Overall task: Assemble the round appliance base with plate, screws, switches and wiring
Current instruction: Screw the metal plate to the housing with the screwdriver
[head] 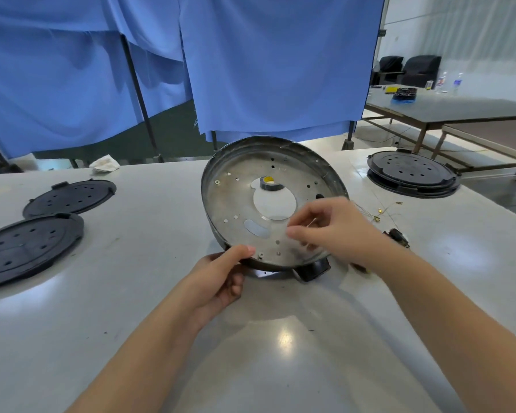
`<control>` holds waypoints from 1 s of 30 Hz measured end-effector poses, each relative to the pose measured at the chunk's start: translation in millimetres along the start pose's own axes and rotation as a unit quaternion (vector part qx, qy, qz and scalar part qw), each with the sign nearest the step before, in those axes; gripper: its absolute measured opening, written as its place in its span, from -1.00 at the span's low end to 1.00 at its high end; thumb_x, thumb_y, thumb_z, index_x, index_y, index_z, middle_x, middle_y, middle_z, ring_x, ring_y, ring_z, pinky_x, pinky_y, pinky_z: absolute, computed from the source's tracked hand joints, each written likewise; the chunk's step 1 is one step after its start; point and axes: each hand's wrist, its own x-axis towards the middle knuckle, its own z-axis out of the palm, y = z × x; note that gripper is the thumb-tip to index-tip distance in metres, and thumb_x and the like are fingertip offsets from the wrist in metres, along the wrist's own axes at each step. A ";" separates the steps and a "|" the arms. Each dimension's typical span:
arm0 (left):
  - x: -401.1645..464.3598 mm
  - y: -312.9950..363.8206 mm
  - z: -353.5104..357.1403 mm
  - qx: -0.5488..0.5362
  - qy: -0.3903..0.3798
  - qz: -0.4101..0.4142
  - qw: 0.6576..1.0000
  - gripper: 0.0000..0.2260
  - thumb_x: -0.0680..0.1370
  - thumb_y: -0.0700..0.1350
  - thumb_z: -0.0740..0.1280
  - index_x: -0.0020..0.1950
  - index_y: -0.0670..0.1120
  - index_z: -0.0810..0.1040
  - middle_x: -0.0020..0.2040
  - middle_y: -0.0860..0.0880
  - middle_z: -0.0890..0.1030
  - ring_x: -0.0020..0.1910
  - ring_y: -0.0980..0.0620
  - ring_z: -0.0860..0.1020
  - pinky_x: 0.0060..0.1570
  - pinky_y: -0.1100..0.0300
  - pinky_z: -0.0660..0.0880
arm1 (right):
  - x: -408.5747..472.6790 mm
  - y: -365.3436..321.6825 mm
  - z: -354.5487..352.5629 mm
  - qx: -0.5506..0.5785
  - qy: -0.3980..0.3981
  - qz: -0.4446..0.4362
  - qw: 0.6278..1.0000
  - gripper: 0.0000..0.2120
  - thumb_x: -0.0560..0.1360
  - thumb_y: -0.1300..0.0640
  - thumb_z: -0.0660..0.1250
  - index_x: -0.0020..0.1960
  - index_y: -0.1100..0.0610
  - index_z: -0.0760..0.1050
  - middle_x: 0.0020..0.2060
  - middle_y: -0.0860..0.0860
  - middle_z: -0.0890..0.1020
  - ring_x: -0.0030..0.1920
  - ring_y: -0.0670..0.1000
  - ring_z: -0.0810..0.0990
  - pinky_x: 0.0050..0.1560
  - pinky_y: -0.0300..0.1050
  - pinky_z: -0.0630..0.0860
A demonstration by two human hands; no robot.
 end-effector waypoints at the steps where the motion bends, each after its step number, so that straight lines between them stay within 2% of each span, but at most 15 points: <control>1: 0.4 1.1 -1.8 -0.016 0.005 -0.006 1.000 -0.90 0.46 -0.20 0.43 -0.24 -0.15 0.56 -0.21 -0.21 0.57 -0.57 0.11 0.27 -0.59 0.33 0.25 | 1.3 -0.3 -10.0 -0.023 0.021 -0.004 1.000 -0.94 0.38 0.15 0.51 -0.22 0.06 0.64 -0.32 0.00 0.67 -0.36 -0.13 0.60 -0.24 -0.24 0.58; 3: 1.0 2.8 -4.6 -0.038 0.006 -0.014 0.999 -0.91 0.45 -0.20 0.44 -0.23 -0.15 0.57 -0.17 -0.22 0.60 -0.58 0.12 0.27 -0.59 0.35 0.27 | 3.0 1.6 -32.4 -0.109 0.060 -0.001 0.992 -0.90 0.37 0.07 0.51 -0.25 0.02 0.61 -0.33 -0.06 0.65 -0.37 -0.18 0.56 -0.28 -0.28 0.51; 5: 0.7 4.0 -6.4 -0.055 0.002 -0.023 0.998 -0.91 0.40 -0.19 0.46 -0.22 -0.14 0.57 -0.14 -0.22 0.64 -0.58 0.13 0.26 -0.60 0.34 0.28 | 2.6 6.4 -53.7 -0.209 0.069 0.038 0.975 -0.82 0.33 -0.04 0.52 -0.25 0.01 0.57 -0.32 -0.08 0.62 -0.33 -0.15 0.56 -0.30 -0.24 0.45; 8: 0.2 5.2 -7.5 -0.079 0.000 -0.035 0.996 -0.91 0.37 -0.17 0.46 -0.26 -0.13 0.58 -0.10 -0.21 0.62 -0.60 0.14 0.25 -0.61 0.37 0.28 | 0.0 17.3 -71.5 -0.325 0.013 0.146 0.934 -0.77 0.31 -0.08 0.52 -0.19 0.03 0.56 -0.25 -0.04 0.63 -0.24 -0.06 0.59 -0.24 -0.11 0.56; 10: 0.0 5.7 -7.6 -0.090 0.001 -0.038 0.995 -0.92 0.43 -0.17 0.43 -0.21 -0.13 0.55 -0.04 -0.22 0.61 -0.62 0.15 0.22 -0.62 0.39 0.25 | -1.9 24.0 -71.8 -0.343 -0.034 0.195 0.918 -0.73 0.32 -0.05 0.52 -0.09 0.05 0.56 -0.20 -0.02 0.65 -0.23 -0.05 0.62 -0.19 -0.09 0.61; 12: -0.1 6.2 -7.8 -0.101 0.004 -0.037 0.994 -0.90 0.43 -0.18 0.42 -0.15 -0.13 0.52 0.01 -0.23 0.61 -0.63 0.16 0.19 -0.64 0.39 0.22 | -2.1 28.5 -66.4 -0.356 -0.039 0.210 0.910 -0.65 0.32 -0.09 0.51 -0.02 0.07 0.54 -0.15 -0.02 0.63 -0.21 -0.06 0.60 -0.17 -0.14 0.56; 15: -2.2 7.5 -8.2 -0.120 0.007 -0.037 0.992 -0.74 0.28 -0.15 0.47 -0.11 -0.12 0.49 0.06 -0.25 0.62 -0.62 0.17 0.16 -0.66 0.40 0.20 | 1.2 34.1 -51.7 -0.417 -0.029 0.211 0.884 -0.52 0.32 -0.20 0.47 0.05 0.13 0.54 -0.06 0.04 0.63 -0.07 0.04 0.59 -0.05 -0.07 0.53; 17: -3.4 8.4 -9.1 -0.133 0.009 -0.036 0.990 -0.69 0.21 -0.13 0.49 -0.13 -0.11 0.48 0.06 -0.27 0.64 -0.62 0.18 0.15 -0.66 0.40 0.20 | 3.3 37.1 -42.4 -0.456 -0.022 0.211 0.864 -0.53 0.32 -0.22 0.45 0.01 0.13 0.51 -0.10 0.02 0.62 -0.11 0.05 0.57 -0.14 -0.10 0.52; 20: -3.8 9.0 -10.4 -0.141 0.012 -0.036 0.989 -0.68 0.20 -0.12 0.50 -0.14 -0.10 0.48 0.06 -0.29 0.64 -0.62 0.18 0.15 -0.67 0.40 0.20 | 4.6 40.8 -35.8 -0.478 0.004 0.218 0.851 -0.70 0.29 -0.06 0.47 -0.22 0.11 0.44 -0.31 0.00 0.53 -0.28 0.04 0.51 -0.32 -0.20 0.40; 23: -3.1 9.2 -11.0 -0.139 0.010 -0.037 0.989 -0.67 0.18 -0.11 0.51 -0.15 -0.10 0.48 0.04 -0.28 0.65 -0.62 0.18 0.16 -0.67 0.40 0.20 | 5.2 45.4 -33.7 -0.472 0.022 0.228 0.851 -0.78 0.24 0.08 0.44 -0.34 0.13 0.40 -0.39 0.02 0.50 -0.35 0.06 0.49 -0.36 -0.23 0.37; 25: -2.5 8.9 -11.4 -0.139 0.009 -0.039 0.990 -0.66 0.17 -0.10 0.51 -0.15 -0.10 0.47 0.02 -0.27 0.66 -0.62 0.18 0.17 -0.67 0.40 0.21 | 5.3 49.0 -34.7 -0.456 0.037 0.228 0.860 -0.80 0.28 0.04 0.40 -0.33 0.12 0.44 -0.40 0.01 0.50 -0.37 0.04 0.48 -0.38 -0.24 0.36; 28: -1.6 9.2 -12.2 -0.135 0.007 -0.038 0.990 -0.64 0.17 -0.09 0.52 -0.14 -0.10 0.47 0.00 -0.27 0.67 -0.62 0.17 0.18 -0.66 0.39 0.22 | 4.6 53.1 -39.0 -0.413 0.071 0.231 0.878 -0.69 0.40 -0.14 0.31 -0.25 0.12 0.48 -0.36 0.02 0.54 -0.33 0.02 0.49 -0.39 -0.20 0.33; 30: -1.2 9.2 -12.0 -0.128 0.008 -0.036 0.991 -0.64 0.17 -0.08 0.52 -0.13 -0.11 0.48 0.00 -0.27 0.67 -0.62 0.17 0.18 -0.65 0.39 0.23 | 4.4 53.5 -42.9 -0.375 0.104 0.231 0.892 -0.71 0.43 -0.12 0.29 -0.21 0.12 0.46 -0.31 0.04 0.56 -0.31 0.03 0.49 -0.38 -0.17 0.33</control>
